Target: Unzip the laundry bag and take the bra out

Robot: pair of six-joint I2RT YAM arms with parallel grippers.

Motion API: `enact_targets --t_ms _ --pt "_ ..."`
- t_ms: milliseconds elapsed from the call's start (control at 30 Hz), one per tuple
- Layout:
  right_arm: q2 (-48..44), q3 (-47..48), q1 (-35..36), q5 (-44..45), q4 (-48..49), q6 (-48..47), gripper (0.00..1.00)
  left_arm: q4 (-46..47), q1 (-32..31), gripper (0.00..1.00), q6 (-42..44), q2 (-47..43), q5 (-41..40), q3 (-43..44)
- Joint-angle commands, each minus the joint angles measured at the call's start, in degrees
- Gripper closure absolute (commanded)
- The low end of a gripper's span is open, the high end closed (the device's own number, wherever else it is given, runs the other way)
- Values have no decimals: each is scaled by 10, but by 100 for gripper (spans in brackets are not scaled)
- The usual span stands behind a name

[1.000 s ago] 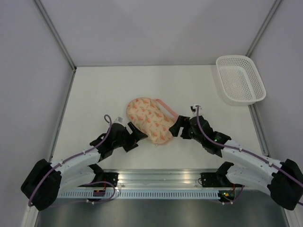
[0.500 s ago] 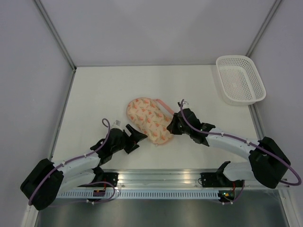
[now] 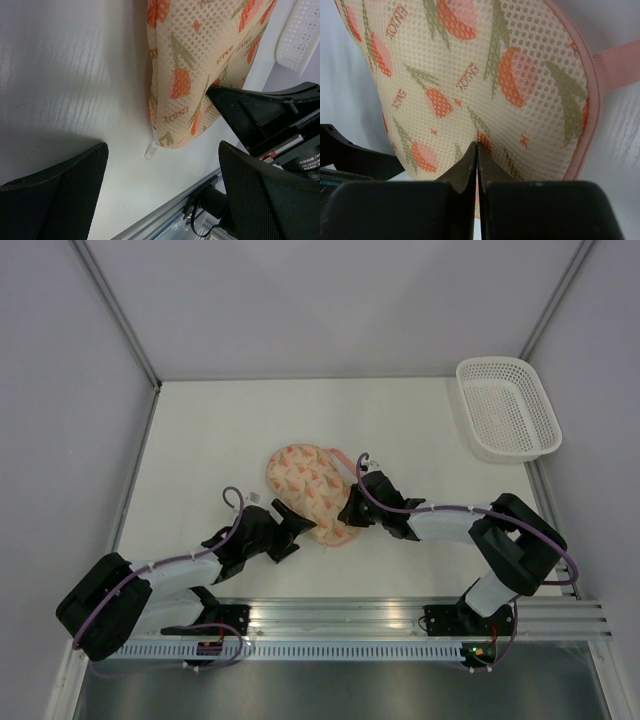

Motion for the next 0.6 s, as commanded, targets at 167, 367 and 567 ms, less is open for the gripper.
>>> enact_targets --t_ms 167,367,567 --pt "9 -4 1 -5 30 13 99 58 -12 4 -46 116 -99 -4" --pt "-8 -10 1 -16 24 13 99 162 -13 5 -65 280 -104 21" --pt "-51 -24 1 -6 12 10 100 207 -27 10 -100 308 -102 2"
